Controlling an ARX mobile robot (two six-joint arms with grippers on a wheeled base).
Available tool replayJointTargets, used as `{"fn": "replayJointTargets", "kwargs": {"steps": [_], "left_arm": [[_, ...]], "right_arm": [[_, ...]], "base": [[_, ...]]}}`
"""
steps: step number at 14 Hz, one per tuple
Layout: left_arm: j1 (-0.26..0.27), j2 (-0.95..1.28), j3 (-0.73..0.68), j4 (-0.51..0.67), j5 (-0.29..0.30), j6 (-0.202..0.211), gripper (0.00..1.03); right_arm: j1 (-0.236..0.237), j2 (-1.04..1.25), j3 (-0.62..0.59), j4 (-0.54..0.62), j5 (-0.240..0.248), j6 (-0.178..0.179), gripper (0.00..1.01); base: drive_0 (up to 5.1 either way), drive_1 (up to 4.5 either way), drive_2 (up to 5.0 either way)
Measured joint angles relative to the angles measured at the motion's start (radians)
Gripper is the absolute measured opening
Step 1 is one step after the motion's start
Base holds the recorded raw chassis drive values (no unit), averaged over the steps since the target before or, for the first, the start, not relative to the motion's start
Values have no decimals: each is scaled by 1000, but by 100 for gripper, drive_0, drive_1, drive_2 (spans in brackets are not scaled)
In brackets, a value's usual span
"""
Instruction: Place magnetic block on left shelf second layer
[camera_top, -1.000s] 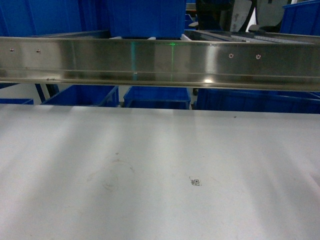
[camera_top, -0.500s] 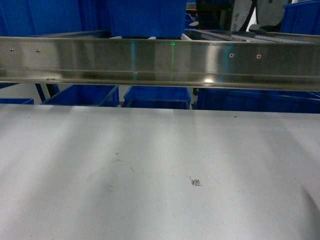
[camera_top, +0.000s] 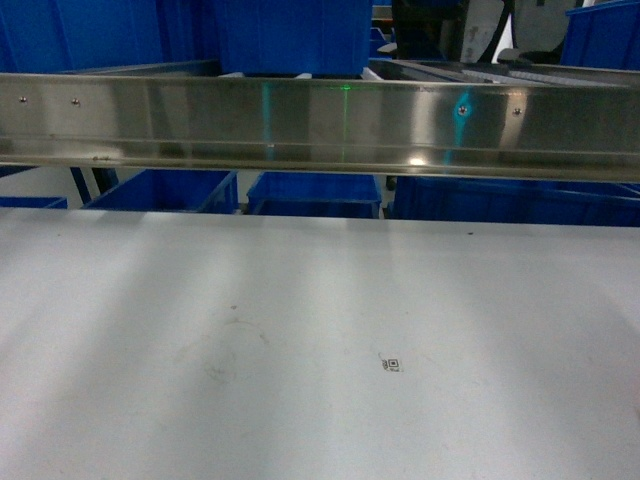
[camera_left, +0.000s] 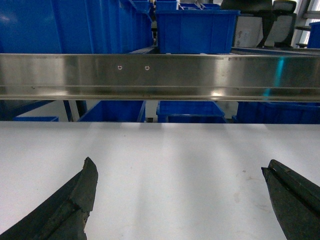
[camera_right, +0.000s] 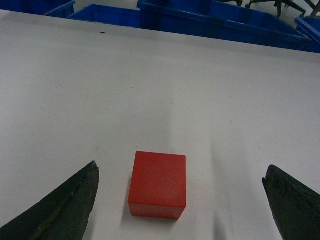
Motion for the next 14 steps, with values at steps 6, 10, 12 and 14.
{"fn": "replayJointTargets", "kwargs": {"steps": [6, 10, 12, 14], "left_arm": [[-1, 0, 0, 1, 0, 0, 98], [-1, 0, 0, 0, 0, 0, 98], [-1, 0, 0, 0, 0, 0, 98], [-1, 0, 0, 0, 0, 0, 98]], "right_arm": [[-73, -90, -44, 24, -15, 40, 98], [79, -101, -16, -24, 56, 93, 98], [195, -146, 54, -79, 123, 125, 98], [172, -117, 62, -79, 164, 124, 98]], "base": [[0, 0, 0], [0, 0, 0], [0, 0, 0], [0, 0, 0]]}}
